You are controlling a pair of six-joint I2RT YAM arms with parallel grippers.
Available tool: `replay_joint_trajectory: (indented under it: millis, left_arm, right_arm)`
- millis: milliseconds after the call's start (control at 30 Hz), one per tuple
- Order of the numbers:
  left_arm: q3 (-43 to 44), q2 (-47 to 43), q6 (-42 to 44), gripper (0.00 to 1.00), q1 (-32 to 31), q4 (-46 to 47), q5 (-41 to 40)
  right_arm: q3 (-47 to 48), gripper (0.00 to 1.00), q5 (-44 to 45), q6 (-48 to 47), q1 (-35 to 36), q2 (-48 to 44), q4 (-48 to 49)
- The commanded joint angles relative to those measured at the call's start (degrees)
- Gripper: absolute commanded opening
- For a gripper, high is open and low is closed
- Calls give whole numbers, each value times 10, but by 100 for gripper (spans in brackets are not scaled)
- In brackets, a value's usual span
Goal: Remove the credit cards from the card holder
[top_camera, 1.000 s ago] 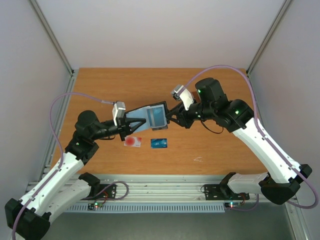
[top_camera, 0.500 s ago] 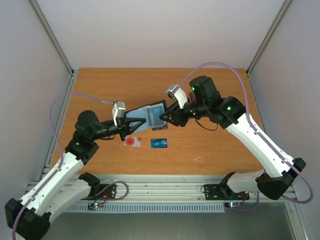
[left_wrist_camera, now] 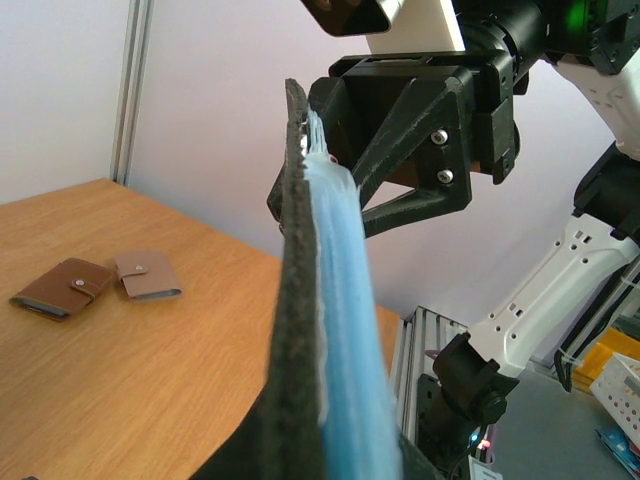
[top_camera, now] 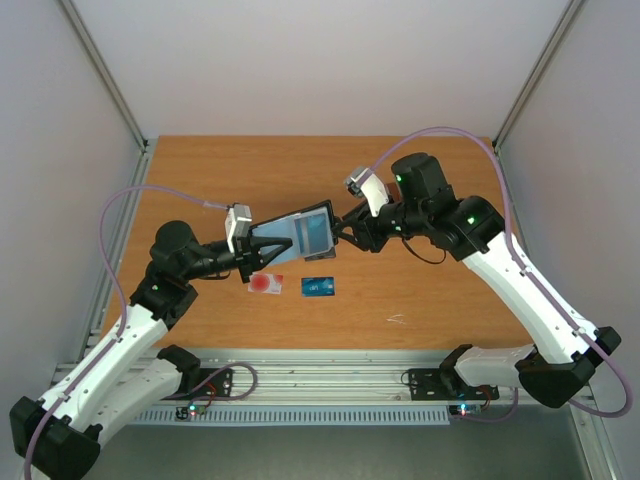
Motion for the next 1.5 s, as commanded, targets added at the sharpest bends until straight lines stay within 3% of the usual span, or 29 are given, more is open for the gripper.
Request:
replay_joint_trajectory:
  millis: [0,167,567,833,1133,1333,1467]
  left_arm:
    - [7,-2,11,0,-4,26,9]
    - [8,1,11,0,-5,26,9]
    - [9,6,13,0,-8,29,13]
    - [6,10,-1,0,-9,41,-7]
    - [4,17,-21,0,-10,55,-15]
    - [3,18,-24,0,-10,61,-11]
    - [1,17,-23,0,-11,63,-12]
  right_arm:
    - [17,40,-6,-2,-2,6,-11]
    - [14,43,-58,13,2,19,16]
    - [16,43,-66,17,11,36,39]
    - [20,44,-204,5,13,38,73]
    - [25,33,-247,7,30,51,85]
    - [28,21,-263,17,35,60,96]
    - [28,21,-281,29,35,67,109]
